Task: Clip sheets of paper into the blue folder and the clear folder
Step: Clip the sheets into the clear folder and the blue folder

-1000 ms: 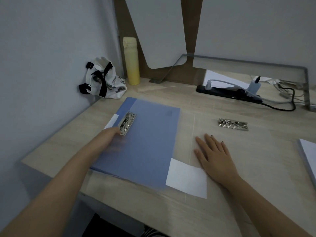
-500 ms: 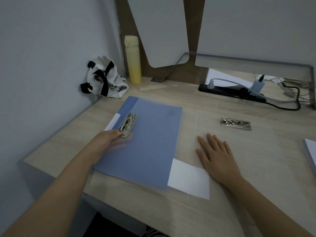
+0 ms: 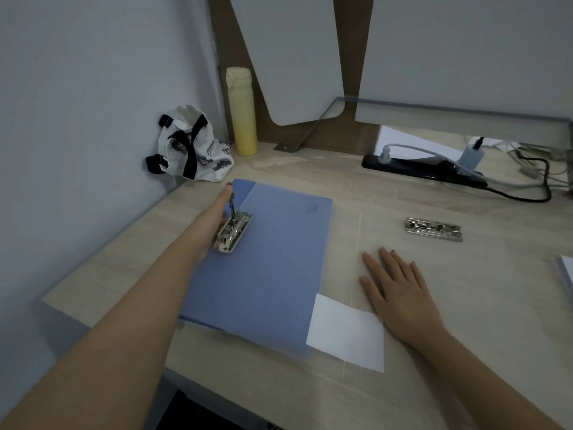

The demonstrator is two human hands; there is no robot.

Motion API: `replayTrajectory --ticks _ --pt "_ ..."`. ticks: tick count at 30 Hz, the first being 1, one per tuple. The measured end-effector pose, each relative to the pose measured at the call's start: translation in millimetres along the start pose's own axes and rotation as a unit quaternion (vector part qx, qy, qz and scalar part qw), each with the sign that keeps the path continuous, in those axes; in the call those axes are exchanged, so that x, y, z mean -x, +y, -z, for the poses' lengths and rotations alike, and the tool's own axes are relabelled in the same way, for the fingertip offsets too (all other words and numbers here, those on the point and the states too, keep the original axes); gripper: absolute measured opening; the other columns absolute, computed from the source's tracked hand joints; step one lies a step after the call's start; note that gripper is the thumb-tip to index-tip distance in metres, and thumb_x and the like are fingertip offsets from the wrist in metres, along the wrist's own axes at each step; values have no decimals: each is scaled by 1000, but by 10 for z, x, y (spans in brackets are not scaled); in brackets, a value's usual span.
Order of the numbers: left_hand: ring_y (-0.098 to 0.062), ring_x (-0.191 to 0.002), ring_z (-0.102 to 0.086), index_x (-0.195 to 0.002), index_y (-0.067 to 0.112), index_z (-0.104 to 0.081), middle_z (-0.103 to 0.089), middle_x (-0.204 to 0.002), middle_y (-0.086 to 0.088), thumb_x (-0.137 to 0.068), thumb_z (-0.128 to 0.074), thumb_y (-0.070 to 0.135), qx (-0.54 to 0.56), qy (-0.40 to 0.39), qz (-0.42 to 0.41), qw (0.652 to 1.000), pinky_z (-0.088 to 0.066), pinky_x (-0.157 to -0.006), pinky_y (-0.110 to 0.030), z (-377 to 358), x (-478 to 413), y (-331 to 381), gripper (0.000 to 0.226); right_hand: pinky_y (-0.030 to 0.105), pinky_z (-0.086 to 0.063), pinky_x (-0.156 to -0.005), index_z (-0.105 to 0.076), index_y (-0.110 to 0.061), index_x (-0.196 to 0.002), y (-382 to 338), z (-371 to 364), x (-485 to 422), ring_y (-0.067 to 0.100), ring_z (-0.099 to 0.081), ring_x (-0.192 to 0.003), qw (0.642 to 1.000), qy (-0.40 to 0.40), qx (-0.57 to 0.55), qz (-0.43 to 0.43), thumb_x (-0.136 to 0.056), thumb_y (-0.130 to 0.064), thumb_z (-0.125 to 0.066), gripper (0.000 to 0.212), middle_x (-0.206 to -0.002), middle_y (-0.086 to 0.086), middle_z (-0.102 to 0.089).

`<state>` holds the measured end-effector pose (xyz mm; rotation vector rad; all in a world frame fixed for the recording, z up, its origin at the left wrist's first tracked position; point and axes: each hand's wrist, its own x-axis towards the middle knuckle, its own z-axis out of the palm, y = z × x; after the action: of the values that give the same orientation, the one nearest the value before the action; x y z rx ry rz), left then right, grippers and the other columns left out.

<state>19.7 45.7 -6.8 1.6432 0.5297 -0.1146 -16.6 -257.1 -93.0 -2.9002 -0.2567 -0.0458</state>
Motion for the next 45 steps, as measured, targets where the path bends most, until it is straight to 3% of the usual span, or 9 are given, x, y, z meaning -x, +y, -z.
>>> replayTrajectory --ticks 7,10,14,17,20,25,29,34,45 --pt "-29 -112 -56 -131 6 -52 -57 -125 -12 -79 -42 72 -14 75 3 997 -43 -90 -34 -281 -292 75 84 34 9 -116 -4 -35 -147 13 28 3 14 6 -147 1000 -8 20 6 -69 -63 18 86 -159 -2 0" --pt "-26 -82 -50 -80 16 -54 -49 -101 -11 -91 -49 45 -79 98 -27 992 -35 -77 -30 -356 -408 50 32 30 16 -111 -2 -35 -147 35 6 19 14 6 -147 1000 -4 20 15 -61 -70 35 100 -159 -2 0" --pt "-16 -55 -30 -59 19 -29 -33 -65 -7 -94 -48 28 -140 117 -13 983 -29 -60 -31 -356 -494 82 41 30 15 -110 -8 -34 -147 57 -17 38 16 1 -147 1000 6 -2 22 -63 -68 34 100 -159 0 -5" --pt "-34 -90 -52 -96 2 -56 -53 -106 -23 -90 -48 32 -293 174 -54 939 -39 -74 -38 -404 -491 91 31 28 13 -111 -15 -34 -147 53 7 37 15 -3 -147 999 7 -22 28 -68 -71 25 96 -159 -1 -10" --pt "-36 -133 -31 -137 2 -36 -31 -146 -20 -93 -48 28 -391 215 -211 870 -28 -106 -45 -660 -341 99 53 25 0 -114 -31 -27 -144 120 67 8 15 -15 -145 996 13 -83 28 -78 -63 -5 79 -156 -1 -22" --pt "-21 -148 2 -148 11 -19 -8 -160 -6 -99 -30 26 -496 57 -361 788 2 -120 -38 -1497 -23 41 52 33 -20 -112 -46 -6 -134 486 200 -206 31 -33 -136 988 108 -99 -44 -91 -23 -50 46 -146 15 -40" --pt "-15 -148 7 -150 11 -3 3 -160 -4 -100 -22 30 -528 -66 -354 769 8 -119 -33 -2190 81 -223 56 37 -18 -114 -38 -3 -139 704 303 -472 31 -28 -140 992 96 -54 -61 -94 -22 -45 49 -149 15 -34" --pt "-18 -147 13 -150 13 0 8 -160 -7 -92 -5 54 -551 -63 -301 776 14 -116 -31 -2463 7 -543 71 33 -8 -117 -24 -13 -146 829 317 -691 24 -14 -145 998 39 -22 -40 -98 -28 -35 52 -155 7 -24" --pt "-18 -146 16 -150 16 2 10 -160 -3 -75 11 60 -552 -39 -312 772 16 -115 -32 -2471 8 -589 88 44 -41 -98 -60 -11 -121 863 120 -796 36 -51 -112 990 142 -22 -13 -91 -30 -26 49 -118 12 -60"
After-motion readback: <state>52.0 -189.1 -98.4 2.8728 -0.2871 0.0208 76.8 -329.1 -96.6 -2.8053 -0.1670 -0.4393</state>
